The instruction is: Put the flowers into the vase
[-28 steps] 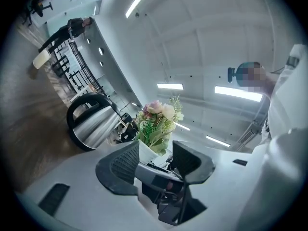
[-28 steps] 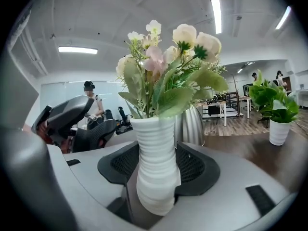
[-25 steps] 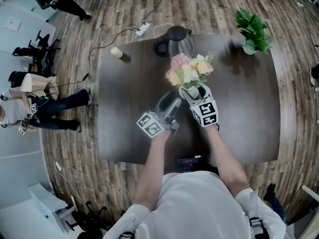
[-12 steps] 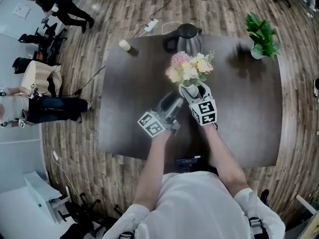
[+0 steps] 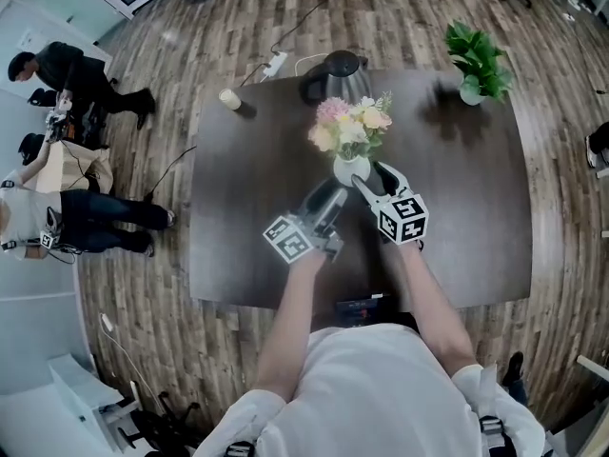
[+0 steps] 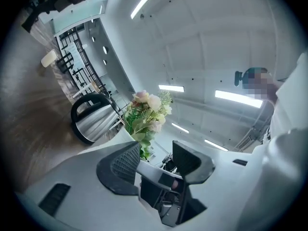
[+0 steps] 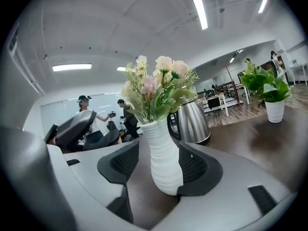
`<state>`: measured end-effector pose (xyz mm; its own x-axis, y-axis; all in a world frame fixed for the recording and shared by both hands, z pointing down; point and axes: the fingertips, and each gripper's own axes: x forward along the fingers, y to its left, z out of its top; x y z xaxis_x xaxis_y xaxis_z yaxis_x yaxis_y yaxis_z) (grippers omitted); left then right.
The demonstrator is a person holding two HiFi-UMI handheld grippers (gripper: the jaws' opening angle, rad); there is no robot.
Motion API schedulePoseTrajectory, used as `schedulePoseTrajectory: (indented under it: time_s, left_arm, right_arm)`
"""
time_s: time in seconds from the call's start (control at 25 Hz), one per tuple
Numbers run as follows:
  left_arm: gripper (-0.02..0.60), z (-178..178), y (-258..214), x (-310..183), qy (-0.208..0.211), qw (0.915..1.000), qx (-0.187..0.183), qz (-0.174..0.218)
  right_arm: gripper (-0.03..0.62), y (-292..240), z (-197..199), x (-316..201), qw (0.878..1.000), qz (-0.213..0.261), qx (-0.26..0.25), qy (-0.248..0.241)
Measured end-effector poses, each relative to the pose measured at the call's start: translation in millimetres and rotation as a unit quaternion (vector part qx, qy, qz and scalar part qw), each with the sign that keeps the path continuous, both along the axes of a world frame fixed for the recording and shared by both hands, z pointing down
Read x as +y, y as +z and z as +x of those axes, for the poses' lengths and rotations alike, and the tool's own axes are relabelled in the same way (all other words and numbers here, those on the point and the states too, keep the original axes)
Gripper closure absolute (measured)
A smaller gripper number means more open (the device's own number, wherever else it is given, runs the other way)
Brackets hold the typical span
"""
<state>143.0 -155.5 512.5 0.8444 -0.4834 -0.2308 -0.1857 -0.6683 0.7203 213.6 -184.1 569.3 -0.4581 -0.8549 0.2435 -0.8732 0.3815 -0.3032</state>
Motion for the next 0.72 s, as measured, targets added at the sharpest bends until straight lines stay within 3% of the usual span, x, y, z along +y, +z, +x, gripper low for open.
schedulePoseTrajectory:
  time_s: [0.24,0.48,0.72]
  left_arm:
    - [0.374,-4.7,-14.7,31.1,0.036,0.9986,0.034,-0.018]
    - [0.374,-20.3,-28.8,71.9,0.082,0.9961,0.032,-0.009]
    - [0.374,-40.8,-37.0,110.7,0.110,0.9926,0.050,-0.010]
  right_arm:
    - [0.342,-26.3,-8.5,45.7,0.995,-0.033,-0.097,0.006]
    - [0.342,-49.9,-39.0,92.1,0.986,-0.045,-0.163,0.008]
    - [0.342,-70.8,-69.8,137.7,0.982,-0.035,-0.187,0.003]
